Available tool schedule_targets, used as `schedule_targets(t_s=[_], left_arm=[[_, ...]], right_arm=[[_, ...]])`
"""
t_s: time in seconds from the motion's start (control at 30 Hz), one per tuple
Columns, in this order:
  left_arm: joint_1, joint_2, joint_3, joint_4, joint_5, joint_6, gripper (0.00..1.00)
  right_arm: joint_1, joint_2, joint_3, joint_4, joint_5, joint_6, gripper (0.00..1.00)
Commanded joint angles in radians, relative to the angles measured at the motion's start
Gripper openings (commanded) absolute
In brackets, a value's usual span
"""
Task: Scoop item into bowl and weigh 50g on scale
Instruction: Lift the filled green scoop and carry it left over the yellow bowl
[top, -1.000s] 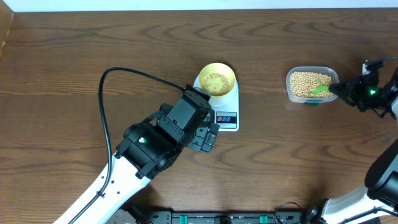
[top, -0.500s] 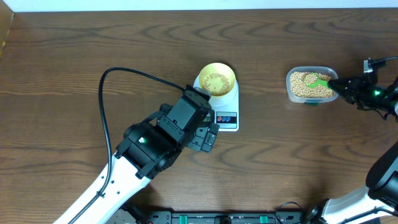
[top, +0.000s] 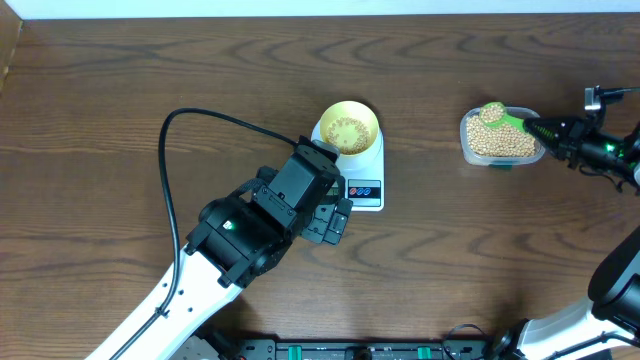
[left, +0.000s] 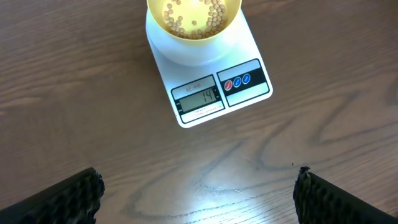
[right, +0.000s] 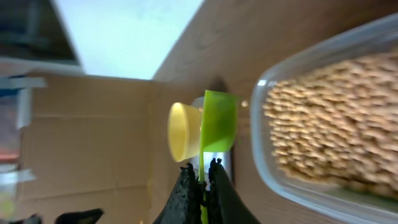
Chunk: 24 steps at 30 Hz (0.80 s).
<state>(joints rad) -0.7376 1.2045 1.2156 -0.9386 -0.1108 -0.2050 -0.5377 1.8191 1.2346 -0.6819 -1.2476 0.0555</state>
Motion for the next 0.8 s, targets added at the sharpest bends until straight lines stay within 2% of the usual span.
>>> schedule_targets(t_s=[0.0, 0.1, 0.33, 0.77], left_arm=[[0.003, 0.002, 0.011, -0.003, -0.01, 0.013, 1.0], [0.003, 0.002, 0.011, -0.003, -0.01, 0.013, 1.0], [0.003, 0.002, 0.011, -0.003, -0.01, 0.013, 1.0], [0.003, 0.002, 0.011, -0.003, -0.01, 0.013, 1.0]], right_arm=[[0.04, 0.007, -0.006, 0.009, -0.143, -0.019, 0.01], [0.079, 0.007, -0.006, 0.02, -0.18, -0.014, 0.01], [0.199, 0.007, -0.006, 0.154, -0.204, 0.12, 0.01], [0.454, 0.007, -0.006, 0.615, -0.188, 0.496, 0.01]])
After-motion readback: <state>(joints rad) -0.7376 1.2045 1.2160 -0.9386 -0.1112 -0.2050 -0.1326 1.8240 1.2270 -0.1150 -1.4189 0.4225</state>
